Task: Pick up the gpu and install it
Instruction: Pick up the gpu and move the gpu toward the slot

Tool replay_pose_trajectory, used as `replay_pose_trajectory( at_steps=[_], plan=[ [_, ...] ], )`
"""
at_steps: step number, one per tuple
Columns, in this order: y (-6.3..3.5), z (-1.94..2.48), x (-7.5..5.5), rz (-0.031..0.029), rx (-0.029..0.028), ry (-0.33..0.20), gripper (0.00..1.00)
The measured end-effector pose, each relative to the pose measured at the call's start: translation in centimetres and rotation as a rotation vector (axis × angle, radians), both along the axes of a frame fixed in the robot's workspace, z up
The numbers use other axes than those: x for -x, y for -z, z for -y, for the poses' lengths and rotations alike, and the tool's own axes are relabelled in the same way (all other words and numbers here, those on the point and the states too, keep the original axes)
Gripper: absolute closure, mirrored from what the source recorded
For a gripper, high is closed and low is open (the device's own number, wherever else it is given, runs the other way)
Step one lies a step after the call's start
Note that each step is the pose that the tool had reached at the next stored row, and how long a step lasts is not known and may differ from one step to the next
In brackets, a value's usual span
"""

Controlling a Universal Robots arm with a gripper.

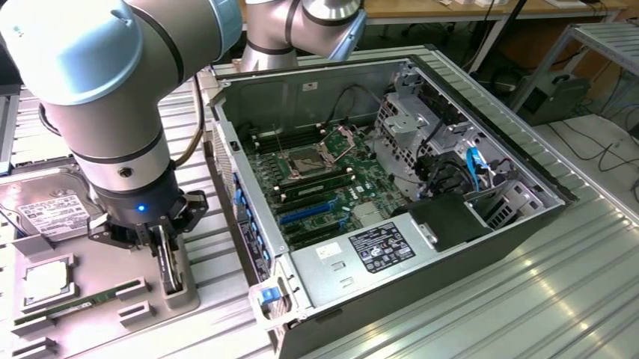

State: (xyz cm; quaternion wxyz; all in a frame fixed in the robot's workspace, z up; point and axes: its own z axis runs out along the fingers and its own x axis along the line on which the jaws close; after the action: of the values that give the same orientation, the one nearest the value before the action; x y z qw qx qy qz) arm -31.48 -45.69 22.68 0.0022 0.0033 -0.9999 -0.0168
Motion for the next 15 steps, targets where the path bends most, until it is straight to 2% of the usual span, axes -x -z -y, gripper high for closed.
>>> replay_pose_trajectory(
  at_steps=[2,15],
  plan=[
    [-0.01,0.0,0.0,0.0002,-0.0015,0.0,0.72],
    [-1.18,0.01,0.0,0.0,-0.0014,0.0,0.72]
  ],
)
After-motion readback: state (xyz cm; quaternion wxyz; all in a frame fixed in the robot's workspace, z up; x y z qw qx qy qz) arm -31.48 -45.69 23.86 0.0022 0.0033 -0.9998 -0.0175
